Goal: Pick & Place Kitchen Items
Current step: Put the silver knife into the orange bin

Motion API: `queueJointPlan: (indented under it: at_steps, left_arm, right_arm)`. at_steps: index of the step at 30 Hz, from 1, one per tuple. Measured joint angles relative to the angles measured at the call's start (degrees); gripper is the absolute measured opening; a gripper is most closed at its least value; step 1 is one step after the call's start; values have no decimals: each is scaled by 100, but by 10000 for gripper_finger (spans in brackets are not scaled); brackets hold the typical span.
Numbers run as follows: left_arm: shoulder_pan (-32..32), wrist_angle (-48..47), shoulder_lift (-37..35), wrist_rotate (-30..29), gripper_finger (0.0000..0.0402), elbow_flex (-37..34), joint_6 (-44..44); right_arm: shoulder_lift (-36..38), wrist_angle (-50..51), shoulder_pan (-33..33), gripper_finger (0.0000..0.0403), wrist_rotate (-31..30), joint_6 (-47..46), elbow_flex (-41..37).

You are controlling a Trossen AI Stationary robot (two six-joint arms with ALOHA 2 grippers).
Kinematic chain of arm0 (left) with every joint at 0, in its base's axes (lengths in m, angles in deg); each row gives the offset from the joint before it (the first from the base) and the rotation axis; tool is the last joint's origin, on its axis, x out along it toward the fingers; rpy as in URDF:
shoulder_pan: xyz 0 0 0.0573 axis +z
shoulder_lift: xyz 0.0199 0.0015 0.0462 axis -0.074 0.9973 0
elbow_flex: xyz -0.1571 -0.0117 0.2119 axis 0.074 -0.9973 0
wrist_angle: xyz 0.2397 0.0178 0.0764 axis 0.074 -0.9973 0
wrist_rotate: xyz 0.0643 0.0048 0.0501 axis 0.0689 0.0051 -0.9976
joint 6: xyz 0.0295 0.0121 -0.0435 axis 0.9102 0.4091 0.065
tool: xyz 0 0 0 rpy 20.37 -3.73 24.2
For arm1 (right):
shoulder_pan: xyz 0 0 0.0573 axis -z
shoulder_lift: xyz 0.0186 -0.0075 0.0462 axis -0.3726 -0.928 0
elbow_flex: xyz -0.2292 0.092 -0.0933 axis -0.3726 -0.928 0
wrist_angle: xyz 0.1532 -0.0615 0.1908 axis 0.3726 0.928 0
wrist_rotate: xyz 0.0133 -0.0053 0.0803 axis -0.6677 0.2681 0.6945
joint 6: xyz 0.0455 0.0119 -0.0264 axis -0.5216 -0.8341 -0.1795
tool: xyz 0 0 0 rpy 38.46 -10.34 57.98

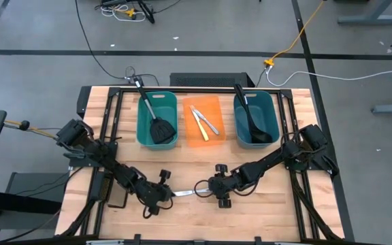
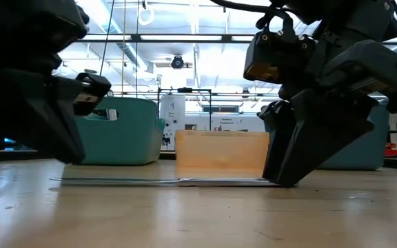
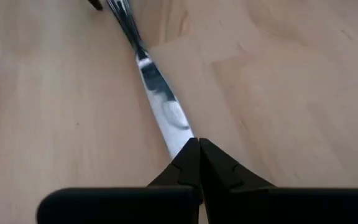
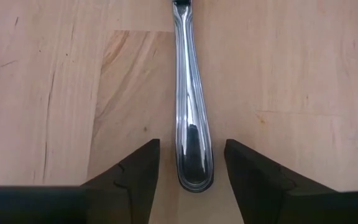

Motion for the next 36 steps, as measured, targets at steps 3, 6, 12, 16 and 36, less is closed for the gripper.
queueJointPlan:
  at_steps: [3,6,12,16,36]
  left_arm:
    - [5,-108,48,-7,4,-2,-67]
    - [11,-181,48,-26,3,-4,-150]
    - [4,-308,51,-19,3,-22,-242]
    - [11,-254,231,-65,3,-13,-352]
    - [19,-201,566,-5,3,0,-642]
  right_arm:
    - [0,2,-2,192,-9,0,-2]
    - [0,4,-2,193,-9,-2,-2]
    - [-2,12,-2,193,-14,-10,-3]
    - [-4,13,-4,193,-20,-13,-9]
    - [-10,1065,58,151,73,-24,275]
